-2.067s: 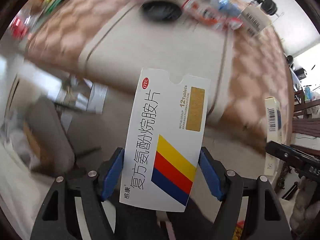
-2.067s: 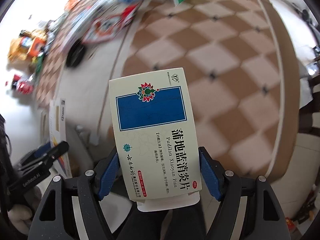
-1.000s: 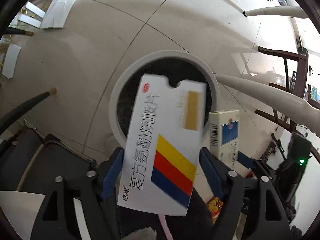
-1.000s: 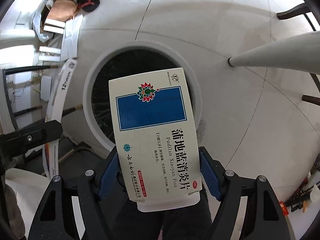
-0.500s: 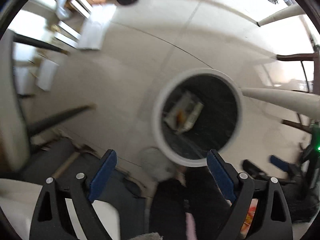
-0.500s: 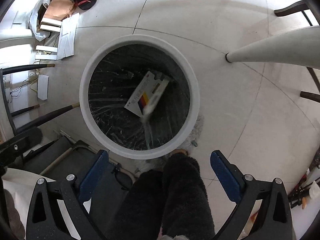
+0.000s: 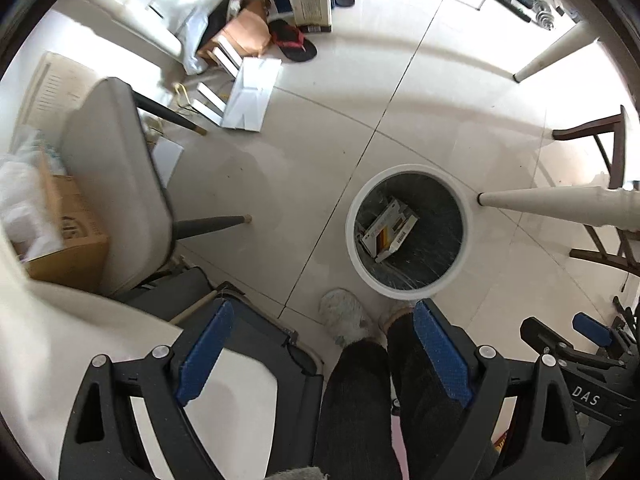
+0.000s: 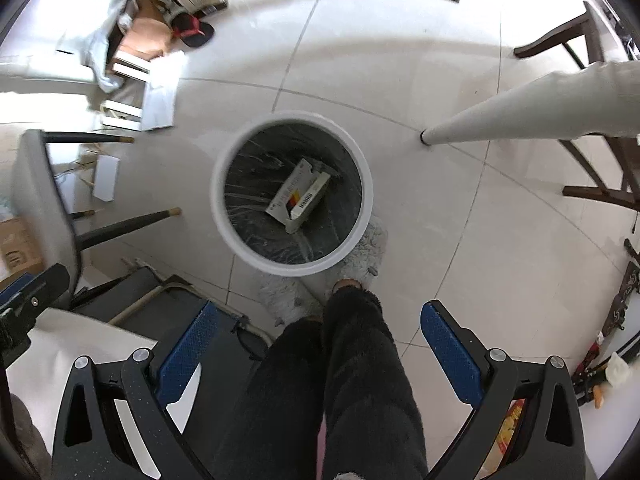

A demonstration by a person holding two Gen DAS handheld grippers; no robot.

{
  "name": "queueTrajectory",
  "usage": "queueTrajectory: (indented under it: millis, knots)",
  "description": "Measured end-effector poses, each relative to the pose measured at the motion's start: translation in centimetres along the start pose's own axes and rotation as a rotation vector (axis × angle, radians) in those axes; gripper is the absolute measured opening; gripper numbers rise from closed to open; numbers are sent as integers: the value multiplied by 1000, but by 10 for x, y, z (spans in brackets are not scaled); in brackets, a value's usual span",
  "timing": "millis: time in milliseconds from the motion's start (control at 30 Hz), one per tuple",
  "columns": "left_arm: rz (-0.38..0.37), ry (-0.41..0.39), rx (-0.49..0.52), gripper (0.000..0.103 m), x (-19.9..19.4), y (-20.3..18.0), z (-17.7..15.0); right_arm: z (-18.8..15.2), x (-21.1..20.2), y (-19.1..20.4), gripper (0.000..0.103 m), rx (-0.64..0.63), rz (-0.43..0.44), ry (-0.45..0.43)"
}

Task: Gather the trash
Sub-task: 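Raise both tools from the bin back toward the table, then grasp the green-white box with the right tool while the left tool grasps the black lid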

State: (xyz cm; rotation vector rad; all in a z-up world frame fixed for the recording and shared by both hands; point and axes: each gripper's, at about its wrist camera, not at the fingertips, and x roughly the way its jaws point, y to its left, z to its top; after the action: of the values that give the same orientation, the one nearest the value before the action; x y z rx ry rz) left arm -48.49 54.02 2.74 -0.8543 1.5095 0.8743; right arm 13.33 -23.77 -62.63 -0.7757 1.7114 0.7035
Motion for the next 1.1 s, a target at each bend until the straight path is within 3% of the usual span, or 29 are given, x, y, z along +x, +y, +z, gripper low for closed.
queueTrajectory:
  millis: [433,667,733,767,933,1033,1100]
  knots:
    - [-76,-54,32,92,-37,-10,-28,-74,-177,5,103,-12,75,-63]
    - [-83,-222,-4,92,-94,-23,-1,-75,-277,-5,103,19,171,-174]
    - [-67,-265,-8,93,-107,-20,13,-64,-308,-11,103,34,204,-219]
    - [-62,-317,-10,103,-115,-32,35,-57,-322,-13,103,41,214,-243]
    - [-29,-406,-34,103,-144,-40,90,12,-385,-54,103,87,215,-397]
    - [22,-444,-63,103,-157,-53,131,73,-402,-81,103,62,149,-471]
    - [103,-462,-99,103,-162,-68,160,116,-404,-99,103,36,91,-511]
